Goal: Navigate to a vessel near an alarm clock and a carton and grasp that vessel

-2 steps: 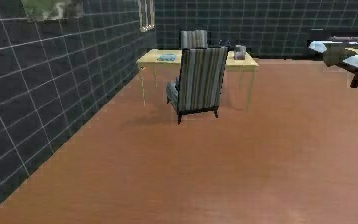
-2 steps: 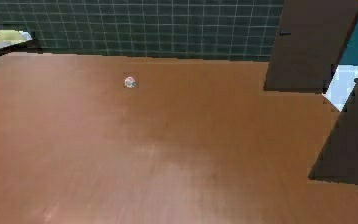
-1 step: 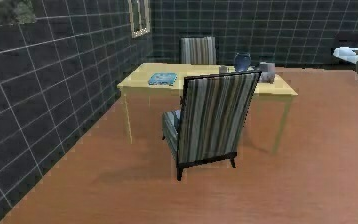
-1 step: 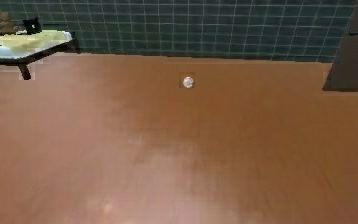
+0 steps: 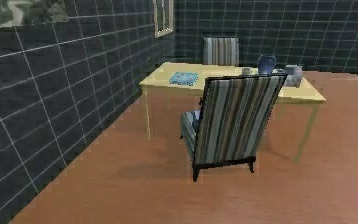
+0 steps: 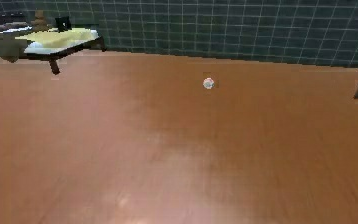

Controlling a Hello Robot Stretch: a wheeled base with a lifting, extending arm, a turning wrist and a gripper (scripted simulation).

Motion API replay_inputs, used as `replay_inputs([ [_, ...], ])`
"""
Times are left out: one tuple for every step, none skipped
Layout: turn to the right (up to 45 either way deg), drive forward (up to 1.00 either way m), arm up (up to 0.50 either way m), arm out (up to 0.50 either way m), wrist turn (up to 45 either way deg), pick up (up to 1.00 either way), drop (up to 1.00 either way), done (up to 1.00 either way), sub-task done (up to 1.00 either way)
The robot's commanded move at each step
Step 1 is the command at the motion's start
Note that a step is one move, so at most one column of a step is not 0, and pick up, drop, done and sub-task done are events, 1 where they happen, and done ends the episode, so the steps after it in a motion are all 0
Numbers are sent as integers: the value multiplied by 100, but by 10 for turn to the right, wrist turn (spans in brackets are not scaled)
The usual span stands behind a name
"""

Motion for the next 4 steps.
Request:
replay_inputs([
  [0,65,0,0,0,0,0,0,0],
  [450,0,0,0,0,0,0,0,0],
  [450,0,0,0,0,0,0,0,0],
  [60,0,0,0,0,0,0,0,0],
])
